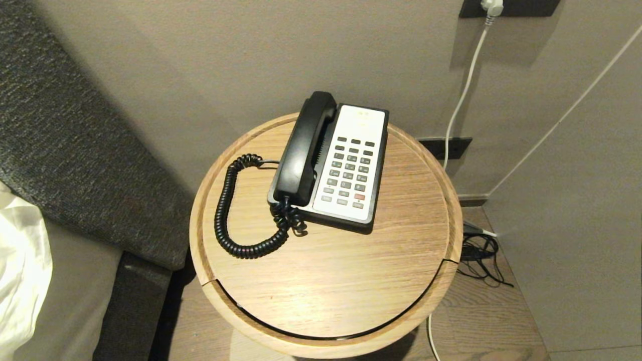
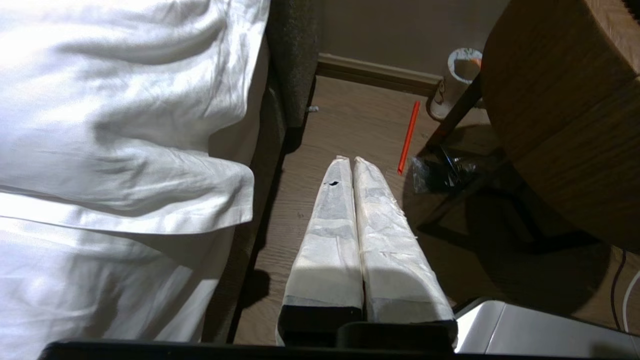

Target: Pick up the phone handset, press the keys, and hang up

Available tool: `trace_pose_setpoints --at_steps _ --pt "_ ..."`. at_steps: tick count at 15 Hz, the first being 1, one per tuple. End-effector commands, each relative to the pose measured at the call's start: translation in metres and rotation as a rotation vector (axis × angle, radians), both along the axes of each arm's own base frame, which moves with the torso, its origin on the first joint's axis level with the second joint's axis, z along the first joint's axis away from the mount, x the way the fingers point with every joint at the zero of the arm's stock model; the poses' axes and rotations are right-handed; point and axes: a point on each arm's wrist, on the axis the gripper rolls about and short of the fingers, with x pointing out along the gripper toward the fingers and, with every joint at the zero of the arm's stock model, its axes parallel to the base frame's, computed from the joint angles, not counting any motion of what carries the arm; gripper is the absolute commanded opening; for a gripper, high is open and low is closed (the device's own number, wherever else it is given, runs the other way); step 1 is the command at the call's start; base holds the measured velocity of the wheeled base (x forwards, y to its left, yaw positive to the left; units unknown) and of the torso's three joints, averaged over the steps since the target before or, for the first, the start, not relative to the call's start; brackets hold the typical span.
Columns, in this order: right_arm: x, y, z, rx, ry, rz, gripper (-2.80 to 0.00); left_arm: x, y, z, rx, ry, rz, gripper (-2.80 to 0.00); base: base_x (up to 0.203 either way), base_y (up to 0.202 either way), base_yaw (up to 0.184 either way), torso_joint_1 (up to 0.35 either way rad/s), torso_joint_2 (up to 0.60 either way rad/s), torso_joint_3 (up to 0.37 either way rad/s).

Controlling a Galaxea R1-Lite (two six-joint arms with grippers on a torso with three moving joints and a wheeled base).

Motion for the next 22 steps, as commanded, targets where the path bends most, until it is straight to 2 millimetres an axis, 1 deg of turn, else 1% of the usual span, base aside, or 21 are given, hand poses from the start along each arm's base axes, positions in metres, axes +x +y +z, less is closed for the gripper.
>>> trace_pose_setpoints --at_steps 1,2,4,6,8,10,12,14,16,18,20,22 --pt "-0.010 0.002 -0.038 -0.006 -0.032 0.001 -2.80 0.004 -0.001 -0.007 -0.003 0.022 -0.030 -2.80 0.000 0.000 0.000 0.000 0.00 0.000" --pt "-0.003 0.002 -0.046 -0.010 0.000 0.013 -2.80 0.008 -0.001 -0.011 0.003 0.031 -0.048 -2.80 0.000 0.000 0.000 0.000 0.00 0.000" --pt "0.018 0.003 -0.060 -0.012 0.026 0.041 -2.80 0.016 -0.001 -0.017 0.033 0.010 -0.069 -2.80 0.000 0.000 0.000 0.000 0.00 0.000" --pt "0.046 0.004 -0.075 -0.011 -0.012 0.057 -2.80 0.029 -0.002 -0.028 0.048 -0.021 -0.084 -2.80 0.000 0.000 0.000 0.000 0.00 0.000" --pt "0.073 0.004 -0.093 -0.029 -0.103 0.074 -2.80 0.040 -0.002 -0.040 0.053 -0.082 -0.098 -2.80 0.000 0.000 0.000 0.000 0.00 0.000" --pt "0.089 0.005 -0.112 -0.099 -0.143 0.093 -2.80 0.044 -0.003 -0.046 0.049 -0.085 -0.118 -2.80 0.000 0.000 0.000 0.000 0.00 0.000" --pt "0.096 0.005 -0.113 -0.251 -0.234 0.123 -2.80 0.044 -0.003 -0.048 0.042 -0.077 -0.145 -2.80 0.000 0.000 0.000 0.000 0.00 0.000" --pt "0.098 0.006 -0.112 -0.382 -0.274 0.167 -2.80 0.045 -0.003 -0.048 0.047 -0.077 -0.155 -2.80 0.000 0.000 0.000 0.000 0.00 0.000" --pt "0.098 0.006 -0.113 -0.406 -0.275 0.180 -2.80 0.045 -0.003 -0.049 0.054 -0.076 -0.157 -2.80 0.000 0.000 0.000 0.000 0.00 0.000" --pt "0.099 0.006 -0.113 -0.423 -0.281 0.172 -2.80 0.048 -0.004 -0.056 0.137 -0.059 -0.174 -2.80 0.000 0.000 0.000 0.000 0.00 0.000" --pt "0.098 0.006 -0.113 -0.455 -0.280 0.182 -2.80 0.049 -0.004 -0.055 0.203 -0.089 -0.198 -2.80 0.000 0.000 0.000 0.000 0.00 0.000" --pt "0.100 0.005 -0.121 -0.449 -0.255 0.160 -2.80 0.049 -0.004 -0.056 0.187 -0.082 -0.198 -2.80 0.000 0.000 0.000 0.000 0.00 0.000"
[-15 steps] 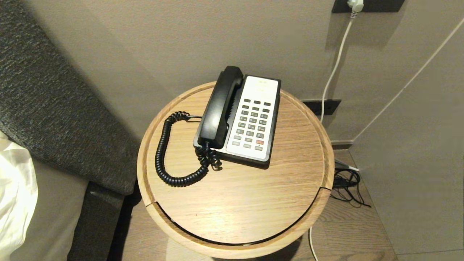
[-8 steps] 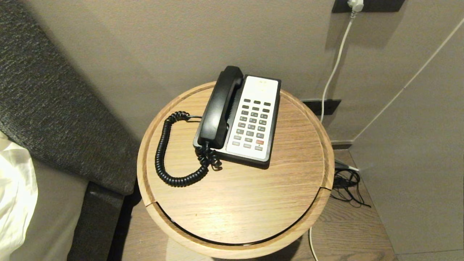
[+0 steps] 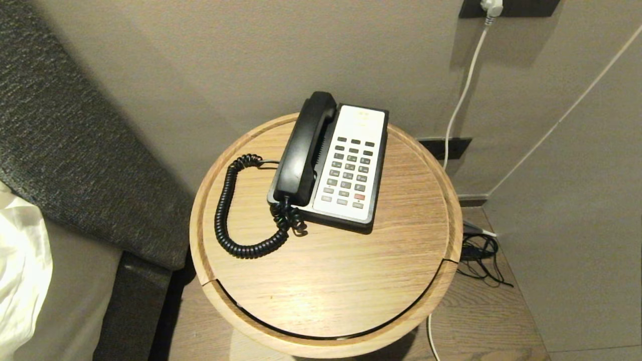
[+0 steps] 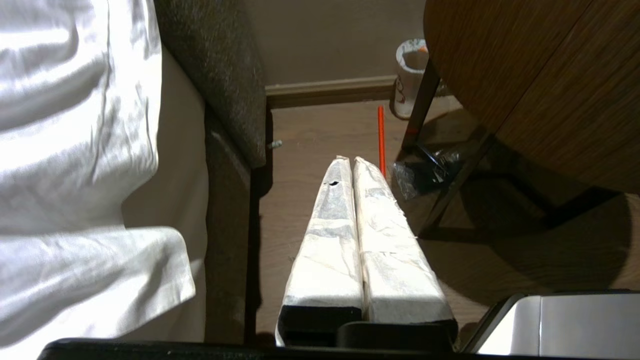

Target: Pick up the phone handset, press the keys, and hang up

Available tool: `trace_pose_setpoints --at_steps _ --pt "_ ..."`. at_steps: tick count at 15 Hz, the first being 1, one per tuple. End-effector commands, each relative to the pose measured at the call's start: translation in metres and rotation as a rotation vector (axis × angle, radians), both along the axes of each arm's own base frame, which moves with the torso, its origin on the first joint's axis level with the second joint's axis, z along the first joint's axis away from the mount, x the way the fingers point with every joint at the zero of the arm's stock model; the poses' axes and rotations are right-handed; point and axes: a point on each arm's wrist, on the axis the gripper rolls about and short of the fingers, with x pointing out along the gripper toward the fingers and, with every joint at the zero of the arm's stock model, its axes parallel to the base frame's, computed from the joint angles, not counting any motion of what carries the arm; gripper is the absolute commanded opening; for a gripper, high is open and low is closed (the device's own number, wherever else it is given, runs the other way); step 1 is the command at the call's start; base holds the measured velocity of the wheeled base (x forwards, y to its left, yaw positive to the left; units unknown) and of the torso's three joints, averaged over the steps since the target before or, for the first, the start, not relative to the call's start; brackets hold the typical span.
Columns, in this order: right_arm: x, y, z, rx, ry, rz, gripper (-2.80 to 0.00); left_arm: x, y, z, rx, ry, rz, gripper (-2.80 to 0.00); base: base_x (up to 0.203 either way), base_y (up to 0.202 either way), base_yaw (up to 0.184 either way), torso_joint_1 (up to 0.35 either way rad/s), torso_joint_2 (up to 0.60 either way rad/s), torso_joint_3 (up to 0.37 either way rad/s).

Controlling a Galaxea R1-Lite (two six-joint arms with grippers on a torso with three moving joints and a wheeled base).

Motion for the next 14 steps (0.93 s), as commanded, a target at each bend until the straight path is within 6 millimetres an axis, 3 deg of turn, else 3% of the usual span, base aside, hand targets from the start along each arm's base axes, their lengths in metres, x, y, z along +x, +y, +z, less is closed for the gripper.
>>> trace_pose_setpoints --at_steps 1,14 --pt "0.0009 -0.0002 -0.0033 -0.014 0.003 -0.008 -2.80 0.0008 -0.0001 -0.0007 -0.025 -0.007 0.001 -2.80 0.000 0.000 0.000 0.000 0.00 0.000" --pt "0.0008 -0.0002 -0.0029 -0.012 0.001 -0.008 -2.80 -0.0011 0.0000 -0.0006 -0.021 0.031 0.008 -2.80 0.000 0.000 0.000 0.000 0.00 0.000"
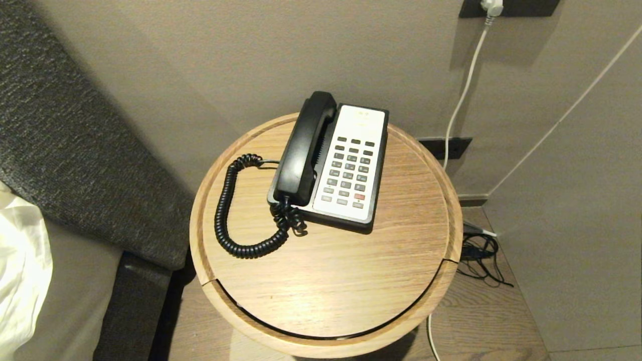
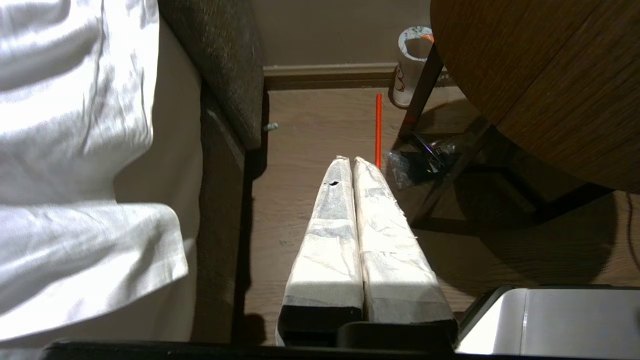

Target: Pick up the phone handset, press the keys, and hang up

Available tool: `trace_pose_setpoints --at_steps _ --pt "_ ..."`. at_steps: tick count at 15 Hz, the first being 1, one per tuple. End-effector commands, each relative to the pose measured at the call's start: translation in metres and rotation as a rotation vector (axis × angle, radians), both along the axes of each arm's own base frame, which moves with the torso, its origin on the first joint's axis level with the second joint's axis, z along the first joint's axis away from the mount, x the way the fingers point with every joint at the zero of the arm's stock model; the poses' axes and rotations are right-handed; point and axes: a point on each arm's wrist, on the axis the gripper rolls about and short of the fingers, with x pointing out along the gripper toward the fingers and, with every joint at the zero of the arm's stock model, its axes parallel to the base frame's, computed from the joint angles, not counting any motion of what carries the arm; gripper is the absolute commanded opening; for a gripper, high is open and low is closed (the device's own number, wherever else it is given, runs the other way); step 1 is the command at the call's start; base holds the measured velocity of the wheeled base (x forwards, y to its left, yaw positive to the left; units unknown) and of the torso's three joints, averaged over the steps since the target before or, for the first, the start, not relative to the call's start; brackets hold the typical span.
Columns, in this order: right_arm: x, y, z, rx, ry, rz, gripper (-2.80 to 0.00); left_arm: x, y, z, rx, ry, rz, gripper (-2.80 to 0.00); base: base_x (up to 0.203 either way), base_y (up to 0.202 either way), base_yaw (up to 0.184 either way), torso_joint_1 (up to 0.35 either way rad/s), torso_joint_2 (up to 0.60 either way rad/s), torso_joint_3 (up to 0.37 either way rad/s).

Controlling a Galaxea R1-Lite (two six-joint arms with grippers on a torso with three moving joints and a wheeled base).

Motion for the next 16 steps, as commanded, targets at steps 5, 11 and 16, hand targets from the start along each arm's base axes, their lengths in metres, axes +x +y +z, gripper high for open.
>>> trace_pose_setpoints --at_steps 5,11,16 --pt "0.0002 -0.0001 0.0000 0.012 0.003 -0.004 -2.80 0.0000 0.0000 0.0003 0.008 -0.015 -0.005 -2.80 0.000 0.000 0.000 0.000 0.00 0.000" --pt "0.0002 -0.0001 0.0000 0.012 0.003 -0.004 -2.80 0.0001 0.0001 0.0003 -0.020 -0.014 0.000 -2.80 0.000 0.000 0.000 0.000 0.00 0.000" --pt "0.0002 -0.0001 0.0001 0.012 0.001 -0.005 -2.80 0.0001 0.0001 0.0004 -0.024 -0.016 0.002 -2.80 0.000 0.000 0.000 0.000 0.00 0.000"
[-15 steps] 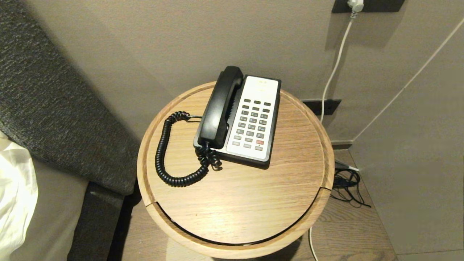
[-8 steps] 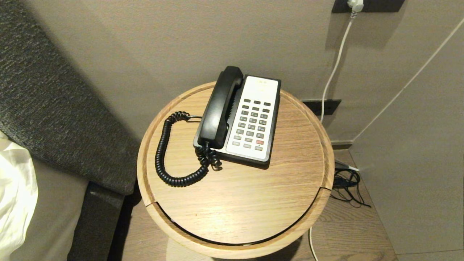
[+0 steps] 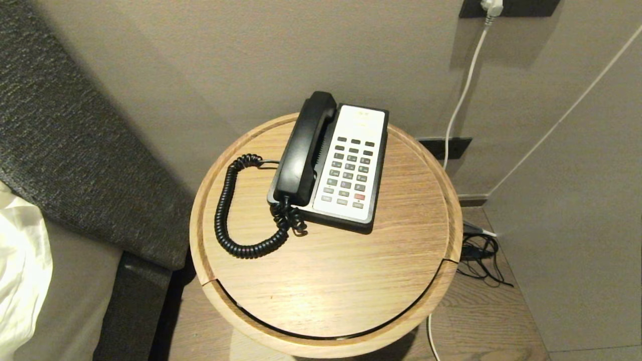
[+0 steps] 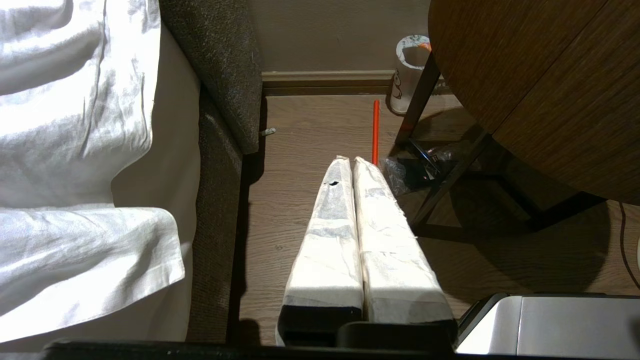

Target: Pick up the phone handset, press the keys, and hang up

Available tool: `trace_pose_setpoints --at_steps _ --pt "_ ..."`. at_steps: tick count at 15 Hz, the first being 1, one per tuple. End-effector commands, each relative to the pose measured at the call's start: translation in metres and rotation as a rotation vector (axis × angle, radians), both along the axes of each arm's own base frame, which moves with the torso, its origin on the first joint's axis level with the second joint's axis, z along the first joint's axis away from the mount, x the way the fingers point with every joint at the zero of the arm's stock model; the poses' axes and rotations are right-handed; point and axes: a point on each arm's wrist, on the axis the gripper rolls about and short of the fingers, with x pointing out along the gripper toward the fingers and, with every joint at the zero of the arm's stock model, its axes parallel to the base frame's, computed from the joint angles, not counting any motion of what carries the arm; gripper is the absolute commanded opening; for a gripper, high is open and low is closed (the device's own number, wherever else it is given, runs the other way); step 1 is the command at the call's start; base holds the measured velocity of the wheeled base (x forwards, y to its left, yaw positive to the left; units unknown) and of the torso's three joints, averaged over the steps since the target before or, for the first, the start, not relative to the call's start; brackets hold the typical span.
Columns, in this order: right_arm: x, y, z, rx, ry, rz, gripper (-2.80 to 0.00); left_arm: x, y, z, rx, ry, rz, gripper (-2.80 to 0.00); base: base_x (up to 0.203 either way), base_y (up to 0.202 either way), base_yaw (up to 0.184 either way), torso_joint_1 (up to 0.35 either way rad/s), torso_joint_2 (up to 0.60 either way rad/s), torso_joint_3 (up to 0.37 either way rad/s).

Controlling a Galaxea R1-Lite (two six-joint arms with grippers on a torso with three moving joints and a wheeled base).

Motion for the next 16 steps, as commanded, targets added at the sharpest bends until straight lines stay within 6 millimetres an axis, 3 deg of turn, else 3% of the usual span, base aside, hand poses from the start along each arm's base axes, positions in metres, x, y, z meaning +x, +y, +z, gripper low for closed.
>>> trace_pose_setpoints --at_steps 1,16 --pt "0.0001 0.0000 0.0003 -0.001 0.000 0.001 -2.80 0.0001 0.0000 0.0001 0.001 0.001 0.000 -2.80 0.000 0.000 0.000 0.000 0.00 0.000" --pt "0.0001 0.0000 0.0003 -0.001 0.001 -0.001 -2.80 0.0001 0.0000 0.0002 -0.008 -0.001 0.000 -2.80 0.000 0.000 0.000 0.000 0.00 0.012"
